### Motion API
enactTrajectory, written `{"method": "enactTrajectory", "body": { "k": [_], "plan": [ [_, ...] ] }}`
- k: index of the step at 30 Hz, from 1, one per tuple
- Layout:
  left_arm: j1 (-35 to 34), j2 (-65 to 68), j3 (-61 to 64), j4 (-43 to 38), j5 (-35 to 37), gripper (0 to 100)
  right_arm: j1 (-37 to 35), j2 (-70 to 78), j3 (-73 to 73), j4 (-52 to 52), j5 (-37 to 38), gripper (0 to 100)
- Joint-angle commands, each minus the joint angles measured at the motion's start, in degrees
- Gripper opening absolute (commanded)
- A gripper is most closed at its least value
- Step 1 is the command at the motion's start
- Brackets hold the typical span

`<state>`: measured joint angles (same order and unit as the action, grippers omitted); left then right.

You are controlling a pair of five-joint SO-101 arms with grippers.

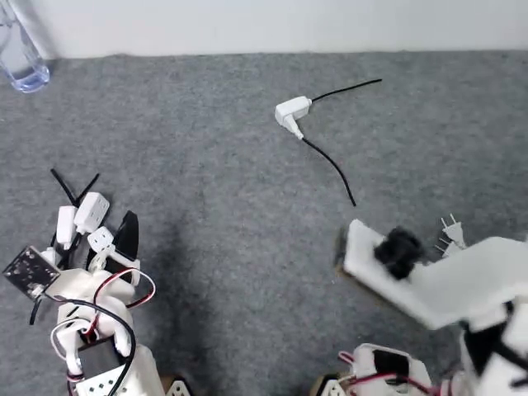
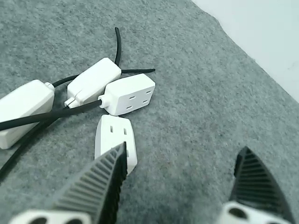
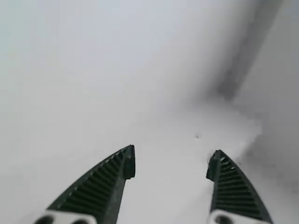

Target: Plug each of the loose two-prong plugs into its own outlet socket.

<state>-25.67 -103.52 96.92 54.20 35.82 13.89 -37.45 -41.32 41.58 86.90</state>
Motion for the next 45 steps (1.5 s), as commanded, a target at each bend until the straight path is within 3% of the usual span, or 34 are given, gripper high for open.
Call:
{"method": "enactTrajectory", "body": {
  "k": [1,5,14,18,22,32,45],
  "plan": [
    [0.3,-0.4,-0.4,0.3,-0.5,35,9.3,0.0,-1.1,4.5,-14.8,28.1],
    [0.3,-0.4,-0.4,0.3,-0.5,35,16.1,-0.4,-1.1,14.5,-30.1,28.3],
    [0.3,-0.4,-0.4,0.3,-0.5,35,16.6,0.6,-0.3,45.1,-59.2,28.4],
    [0.3,-0.4,-0.4,0.2,-0.5,35,15.9,1.4,4.0,53.7,-67.8,28.4],
    [0.4,-0.4,-0.4,0.0,-0.5,35,12.1,1.3,9.6,60.4,-71.7,28.2],
    [0.4,-0.4,-0.4,-0.1,-0.5,35,1.7,1.0,41.5,58.3,-80.8,28.1],
    [0.4,-0.4,-0.4,-0.1,-0.5,35,-17.8,0.9,77.8,35.1,-80.4,28.1]
  ]
}}
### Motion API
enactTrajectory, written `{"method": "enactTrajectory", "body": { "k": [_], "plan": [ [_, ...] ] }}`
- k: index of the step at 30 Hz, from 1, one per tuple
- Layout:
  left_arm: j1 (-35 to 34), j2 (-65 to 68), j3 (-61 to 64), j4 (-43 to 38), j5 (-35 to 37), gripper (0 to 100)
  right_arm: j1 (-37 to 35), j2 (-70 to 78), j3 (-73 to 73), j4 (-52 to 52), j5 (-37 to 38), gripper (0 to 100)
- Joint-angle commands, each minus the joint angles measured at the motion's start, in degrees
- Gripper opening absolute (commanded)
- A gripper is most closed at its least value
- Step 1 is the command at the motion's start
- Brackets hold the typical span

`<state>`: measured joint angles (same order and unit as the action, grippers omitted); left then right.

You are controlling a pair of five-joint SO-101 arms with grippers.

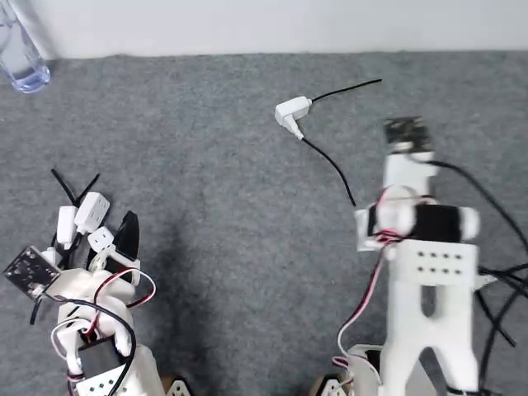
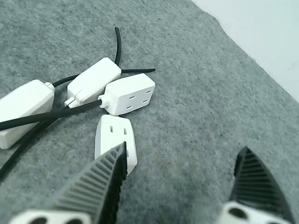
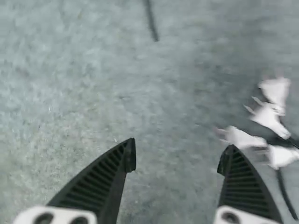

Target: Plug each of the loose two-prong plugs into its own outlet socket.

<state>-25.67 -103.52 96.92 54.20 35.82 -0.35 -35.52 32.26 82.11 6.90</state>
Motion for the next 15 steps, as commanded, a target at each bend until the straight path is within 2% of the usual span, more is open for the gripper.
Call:
{"method": "enactTrajectory", "body": {
  "k": [1,10,15],
  "plan": [
    [0.4,-0.4,-0.4,-0.1,-0.5,35,-4.5,-1.0,6.2,-7.1,-0.4,28.1],
    [0.4,-0.5,-0.4,-1.3,-0.4,35,-6.5,-1.0,23.0,-24.7,-0.7,28.1],
    [-0.1,-0.5,-0.4,-1.7,-0.4,35,-11.7,-1.0,30.6,-34.2,-0.4,28.1]
  ]
}}
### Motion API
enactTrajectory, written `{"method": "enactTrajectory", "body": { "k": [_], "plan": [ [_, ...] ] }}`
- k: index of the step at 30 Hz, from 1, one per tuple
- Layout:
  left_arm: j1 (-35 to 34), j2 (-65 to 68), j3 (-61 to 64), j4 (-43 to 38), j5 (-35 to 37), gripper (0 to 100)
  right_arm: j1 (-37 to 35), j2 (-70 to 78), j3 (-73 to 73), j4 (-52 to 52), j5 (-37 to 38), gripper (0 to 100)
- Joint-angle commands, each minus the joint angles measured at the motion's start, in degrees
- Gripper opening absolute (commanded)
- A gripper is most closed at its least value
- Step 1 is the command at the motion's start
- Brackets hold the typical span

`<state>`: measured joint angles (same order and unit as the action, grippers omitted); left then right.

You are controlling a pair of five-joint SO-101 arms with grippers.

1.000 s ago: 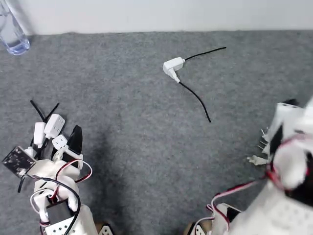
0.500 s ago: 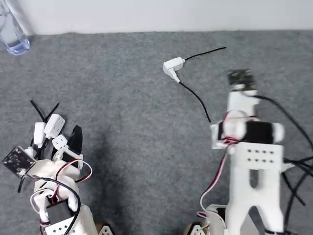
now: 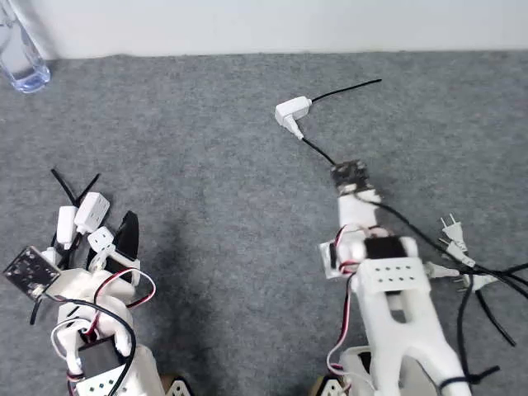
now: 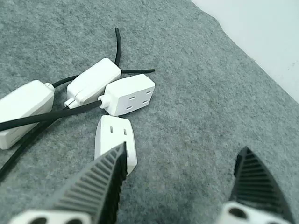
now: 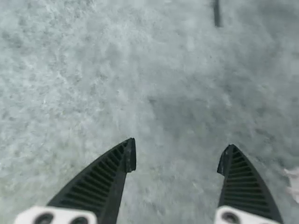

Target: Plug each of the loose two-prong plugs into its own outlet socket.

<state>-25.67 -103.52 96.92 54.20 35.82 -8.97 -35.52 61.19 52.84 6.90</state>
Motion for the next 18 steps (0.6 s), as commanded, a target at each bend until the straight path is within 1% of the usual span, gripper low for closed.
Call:
{"method": "enactTrajectory", "body": {
  "k": [1,4,9,12,15,18],
  "plan": [
    [-0.1,-0.5,-0.4,-1.6,-0.4,35,-4.6,-1.0,2.7,-5.9,-0.4,28.1],
    [-0.4,-0.5,-0.4,-1.4,-0.4,35,-7.3,-0.9,4.7,-8.2,-0.4,28.1],
    [-5.9,-0.5,-0.4,-1.3,-1.2,35,-7.3,-0.7,7.3,-12.9,0.3,28.1],
    [-7.3,-0.6,-0.5,2.8,-7.6,35,-7.4,-0.8,9.8,-16.6,5.2,28.1],
    [-8.0,-0.6,-3.6,7.5,-15.6,35,-7.7,-0.9,10.4,-17.3,7.2,28.1],
    [-13.3,-0.6,-6.0,11.8,-23.5,35,-7.6,-0.9,10.4,-17.4,7.3,28.1]
  ]
}}
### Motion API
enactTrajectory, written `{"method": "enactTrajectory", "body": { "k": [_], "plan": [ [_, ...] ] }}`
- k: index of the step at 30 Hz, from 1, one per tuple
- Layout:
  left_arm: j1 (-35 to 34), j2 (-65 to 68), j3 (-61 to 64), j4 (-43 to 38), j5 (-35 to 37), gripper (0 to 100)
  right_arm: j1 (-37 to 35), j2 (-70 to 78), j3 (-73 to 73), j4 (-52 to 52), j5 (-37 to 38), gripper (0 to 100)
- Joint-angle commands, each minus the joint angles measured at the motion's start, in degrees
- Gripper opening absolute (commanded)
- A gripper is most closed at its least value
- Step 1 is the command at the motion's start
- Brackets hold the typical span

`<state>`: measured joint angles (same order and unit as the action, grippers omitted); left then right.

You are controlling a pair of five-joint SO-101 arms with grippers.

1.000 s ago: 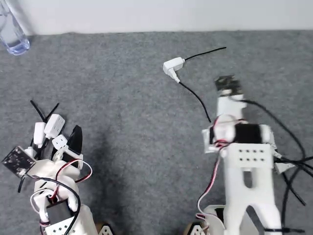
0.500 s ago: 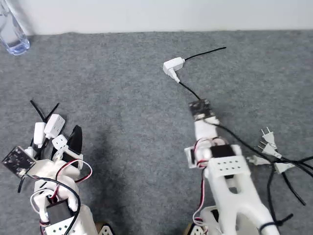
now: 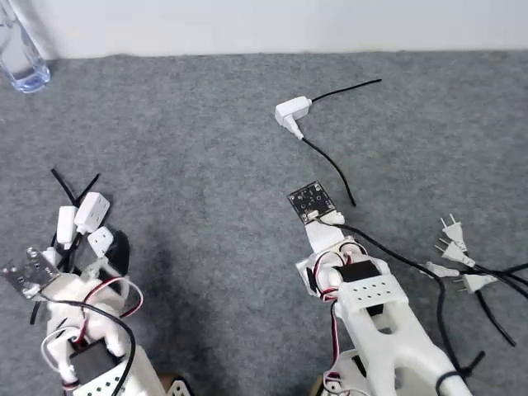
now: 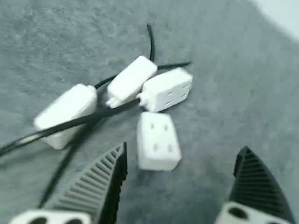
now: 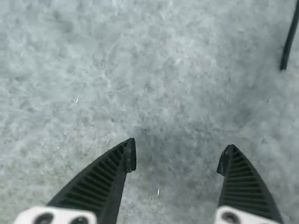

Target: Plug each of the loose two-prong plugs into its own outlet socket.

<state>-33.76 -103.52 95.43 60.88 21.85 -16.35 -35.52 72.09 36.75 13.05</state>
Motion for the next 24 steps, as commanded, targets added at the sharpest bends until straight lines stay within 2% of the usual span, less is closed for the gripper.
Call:
{"method": "enactTrajectory", "body": {
  "k": [1,5,10,15,21,24],
  "plan": [
    [-8.0,-0.6,-4.8,5.7,-11.4,35,-0.3,-0.9,-0.5,-1.3,1.1,28.1],
    [-17.6,-0.6,-4.9,6.2,-22.7,35,-0.3,-0.9,-0.4,-1.4,1.2,28.1],
    [-17.8,-0.6,-3.2,5.8,-28.9,35,-0.3,-0.9,-0.4,-1.3,1.3,28.1],
    [-18.3,-0.7,-2.2,0.0,-30.5,35,-0.3,-0.9,-0.4,-1.1,1.4,28.1],
    [-24.3,-0.7,-2.8,-9.4,-30.5,35,-0.4,-0.9,-0.4,-1.1,1.4,28.1],
    [-26.0,-0.7,-3.7,-10.5,-30.5,34,-0.4,-0.9,-0.4,-1.2,1.4,28.1]
  ]
}}
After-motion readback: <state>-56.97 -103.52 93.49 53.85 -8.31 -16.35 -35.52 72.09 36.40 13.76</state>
